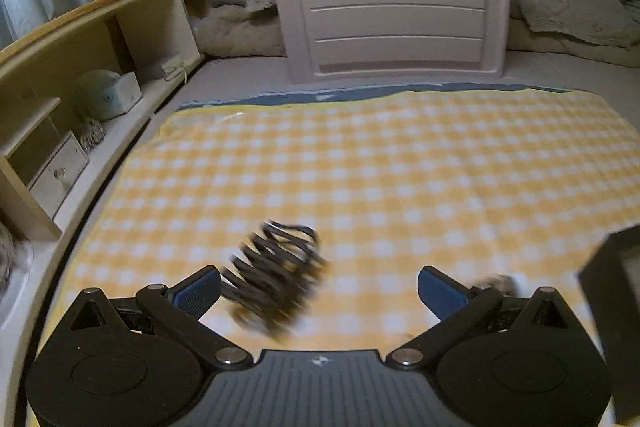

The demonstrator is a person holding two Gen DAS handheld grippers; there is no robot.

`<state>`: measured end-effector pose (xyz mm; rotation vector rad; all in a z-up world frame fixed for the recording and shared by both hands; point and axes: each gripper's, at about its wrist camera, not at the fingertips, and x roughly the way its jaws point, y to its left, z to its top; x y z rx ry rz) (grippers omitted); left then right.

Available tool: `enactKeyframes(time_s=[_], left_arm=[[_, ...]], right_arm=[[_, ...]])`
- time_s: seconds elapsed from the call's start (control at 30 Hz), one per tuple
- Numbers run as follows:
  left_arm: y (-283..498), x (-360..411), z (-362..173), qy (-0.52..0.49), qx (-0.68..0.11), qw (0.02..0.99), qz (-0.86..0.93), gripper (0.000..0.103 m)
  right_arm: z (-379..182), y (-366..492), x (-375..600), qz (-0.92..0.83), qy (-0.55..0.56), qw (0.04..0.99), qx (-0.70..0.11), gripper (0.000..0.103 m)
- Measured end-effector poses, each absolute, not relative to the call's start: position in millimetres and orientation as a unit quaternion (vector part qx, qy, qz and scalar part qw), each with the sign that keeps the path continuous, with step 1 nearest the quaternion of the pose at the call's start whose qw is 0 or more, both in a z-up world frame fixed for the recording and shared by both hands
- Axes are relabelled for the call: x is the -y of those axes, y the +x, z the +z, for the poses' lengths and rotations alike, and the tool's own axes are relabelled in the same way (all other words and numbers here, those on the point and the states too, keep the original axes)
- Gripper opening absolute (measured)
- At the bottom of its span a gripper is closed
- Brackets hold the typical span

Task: Organize rigid objects
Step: 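Lower the left tool onto the dark coiled claw clip and grasp it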

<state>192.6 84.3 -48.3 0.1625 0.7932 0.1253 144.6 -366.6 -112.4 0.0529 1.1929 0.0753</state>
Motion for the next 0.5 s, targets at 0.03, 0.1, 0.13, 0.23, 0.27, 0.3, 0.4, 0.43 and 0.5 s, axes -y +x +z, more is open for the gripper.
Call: enactKeyframes(time_s=[0.03, 0.1, 0.13, 0.23, 0.27, 0.3, 0.4, 0.43, 0.5], left_arm=[[197.7, -92.0, -49.2, 0.083, -0.380, 0.919, 0.063, 0.103], [207.0, -103.6, -52.5, 0.104, -0.371, 0.920, 0.064, 0.101], [212.0, -107.7, -55.0, 0.121, -0.370, 0.919, 0.063, 0.099], [226.2, -115.6, -66.3, 0.172, -0.386, 0.905, 0.045, 0.094], [230.7, -117.7, -69.9, 0.181, -0.400, 0.898, 0.037, 0.093], [234.0, -120.5, -73.4, 0.186, -0.410, 0.892, 0.026, 0.093], [240.1, -123.1, -80.6, 0.189, -0.434, 0.881, -0.009, 0.093], [243.0, -123.9, -83.1, 0.190, -0.441, 0.877, -0.021, 0.093], [248.3, -123.9, -87.4, 0.192, -0.447, 0.873, -0.028, 0.093]], right_arm=[[-112.2, 144.5, 366.6, 0.036, 0.024, 0.826, -0.561, 0.004], [-112.0, 144.6, 366.4, 0.036, 0.025, 0.826, -0.561, 0.004], [-112.0, 144.6, 366.1, 0.036, 0.025, 0.826, -0.562, 0.004], [-112.6, 145.0, 366.8, 0.037, 0.024, 0.827, -0.561, 0.004], [-112.8, 145.3, 366.6, 0.038, 0.023, 0.827, -0.561, 0.004], [-112.9, 145.3, 366.2, 0.039, 0.023, 0.827, -0.560, 0.004], [-112.7, 144.6, 366.0, 0.041, 0.026, 0.826, -0.561, 0.004], [-112.8, 144.6, 365.8, 0.041, 0.025, 0.826, -0.561, 0.004], [-112.8, 145.0, 365.7, 0.041, 0.024, 0.827, -0.561, 0.004]])
